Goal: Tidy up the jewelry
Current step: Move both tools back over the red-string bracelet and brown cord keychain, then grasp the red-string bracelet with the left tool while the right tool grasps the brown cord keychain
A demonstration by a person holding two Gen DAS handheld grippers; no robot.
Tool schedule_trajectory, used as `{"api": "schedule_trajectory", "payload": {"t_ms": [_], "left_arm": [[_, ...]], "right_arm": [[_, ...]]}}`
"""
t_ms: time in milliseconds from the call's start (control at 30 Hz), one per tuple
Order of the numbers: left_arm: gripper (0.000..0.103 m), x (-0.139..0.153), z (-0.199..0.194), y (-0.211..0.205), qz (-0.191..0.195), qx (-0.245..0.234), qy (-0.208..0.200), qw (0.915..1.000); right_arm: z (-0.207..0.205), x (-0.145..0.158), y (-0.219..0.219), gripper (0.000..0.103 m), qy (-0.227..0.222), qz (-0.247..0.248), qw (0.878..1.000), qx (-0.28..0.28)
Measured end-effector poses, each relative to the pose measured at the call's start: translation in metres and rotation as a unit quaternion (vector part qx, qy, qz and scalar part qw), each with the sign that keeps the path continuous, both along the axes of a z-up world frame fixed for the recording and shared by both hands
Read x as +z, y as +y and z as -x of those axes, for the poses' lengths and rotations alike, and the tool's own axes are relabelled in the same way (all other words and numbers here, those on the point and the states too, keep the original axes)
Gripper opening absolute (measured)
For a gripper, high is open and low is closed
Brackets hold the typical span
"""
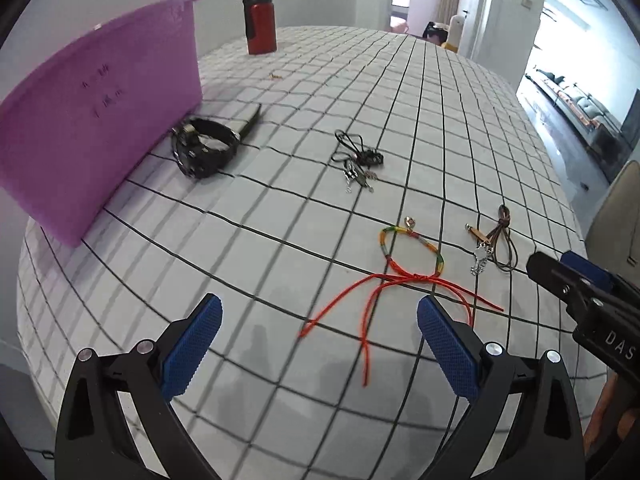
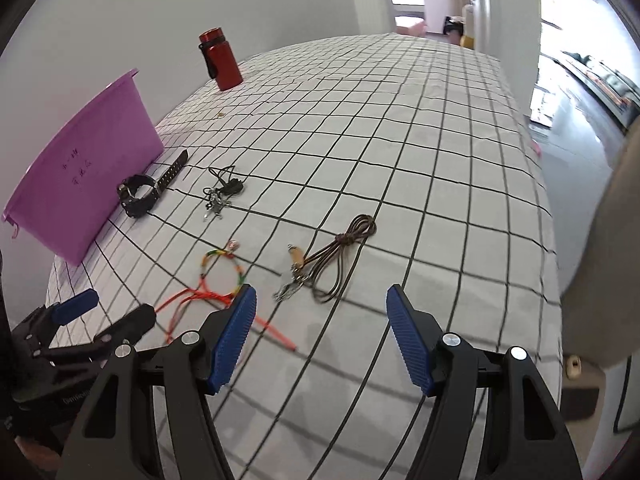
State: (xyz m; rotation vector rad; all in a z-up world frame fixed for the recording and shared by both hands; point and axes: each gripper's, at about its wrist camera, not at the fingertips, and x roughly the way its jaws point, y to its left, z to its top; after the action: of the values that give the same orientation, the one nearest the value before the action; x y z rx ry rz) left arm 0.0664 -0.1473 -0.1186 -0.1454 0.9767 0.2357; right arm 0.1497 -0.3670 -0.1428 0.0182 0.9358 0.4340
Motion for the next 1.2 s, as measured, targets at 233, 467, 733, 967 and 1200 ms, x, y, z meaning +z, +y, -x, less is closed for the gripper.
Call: {"api": "schedule_trajectory", "payload": {"t_ms": [233,467,733,967,1200], "left_arm": [[0.096,-0.019,-0.010,-0.011,-0.012,-0.002,-0.011,0.9999],[0.096,-0.026,-0.023,-0.017,-0.027,-0.013,-0.023,0.9993],[0.094,-0.036,-0.028,-0.016,-0.011,-0.026,-0.009,0.9996],[0.077,-0.033,-0.019,-0.024,-0.010,-0.045,-0.020,0.9987],[0.031,-0.028,-0.014,-0.039,-0.013,-0.065,-0.036,0.9972]], "right_arm": [[-0.013,-0.015,0.000,0.065,-0.021,-0.002,1.000,0.012],[-0.021,-0.025,0.009,0.065,-0.030,0.011,0.999,0.024],[-0.026,-0.034,0.019,0.064,-0.026,0.030,0.999,0.037],[-0.027,-0.035,0.020,0.041,-0.034,0.044,0.998,0.032],[-0.025,-0.034,0.023,0.007,-0.038,0.052,0.997,0.039]]}}
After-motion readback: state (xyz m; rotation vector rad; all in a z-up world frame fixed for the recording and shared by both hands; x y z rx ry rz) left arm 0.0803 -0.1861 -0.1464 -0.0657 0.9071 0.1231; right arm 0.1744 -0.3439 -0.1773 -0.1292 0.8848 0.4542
